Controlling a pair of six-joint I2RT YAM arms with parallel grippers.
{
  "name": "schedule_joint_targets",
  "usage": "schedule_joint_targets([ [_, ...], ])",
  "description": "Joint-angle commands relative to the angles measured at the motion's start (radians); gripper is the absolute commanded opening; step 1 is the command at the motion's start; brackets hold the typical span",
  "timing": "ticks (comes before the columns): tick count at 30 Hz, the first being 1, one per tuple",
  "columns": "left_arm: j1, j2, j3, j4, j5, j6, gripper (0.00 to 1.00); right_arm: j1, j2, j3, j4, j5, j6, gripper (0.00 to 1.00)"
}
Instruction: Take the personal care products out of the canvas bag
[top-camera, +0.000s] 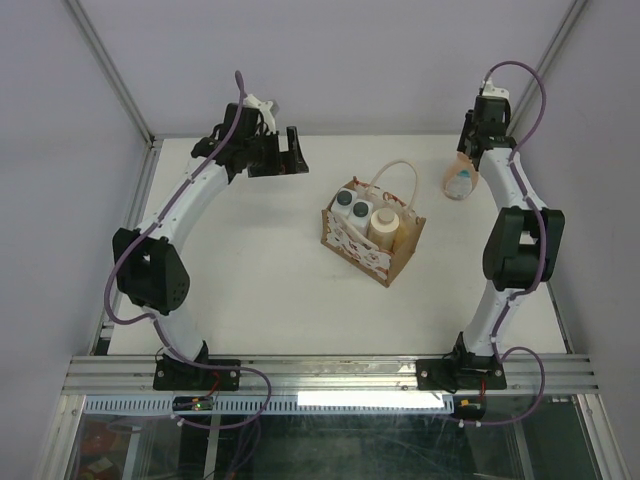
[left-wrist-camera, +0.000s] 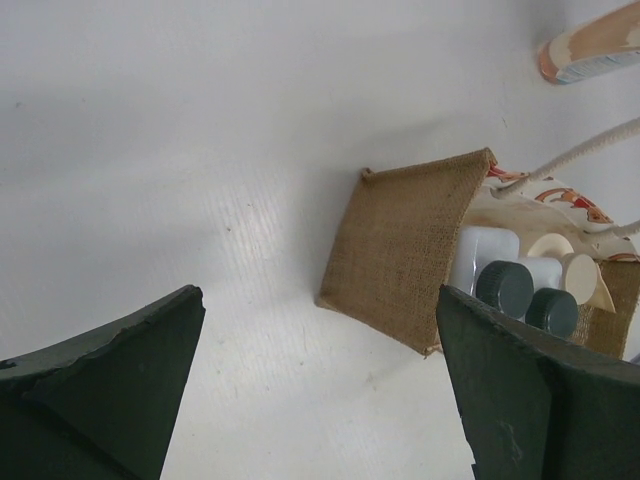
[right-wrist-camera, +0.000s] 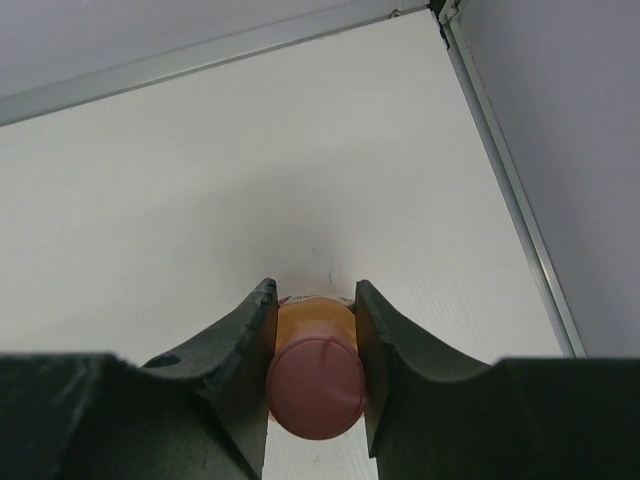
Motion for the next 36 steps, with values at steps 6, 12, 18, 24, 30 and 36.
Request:
schedule_joint_targets([
  [6, 0.016, 0.093, 0.177, -0.025, 0.038, 0.046, 0.99, -0.017, 0.092, 0.274, 0.190, -0.014, -0.017, 0.00],
  [12, 0.016, 0.155, 0.249, -0.033, 0.047, 0.041, 0.99, -0.021, 0.159, 0.335, 0.169, -0.042, -0.031, 0.00],
  [18, 0.019, 0.189, 0.319, -0.046, 0.056, 0.031, 0.99, -0.010, 0.173, 0.313, 0.108, -0.034, -0.036, 0.04],
  [24, 0.019, 0.208, 0.341, -0.042, 0.059, 0.019, 0.99, -0.002, 0.162, 0.317, 0.038, -0.013, -0.019, 0.53],
  [30, 0.019, 0.210, 0.335, -0.022, 0.075, 0.001, 0.99, 0.003, 0.146, 0.392, -0.120, -0.003, 0.021, 0.76],
  [36, 0.018, 0.218, 0.324, 0.017, 0.081, -0.027, 0.99, 0.036, 0.023, 0.334, -0.266, -0.028, 0.052, 0.80],
])
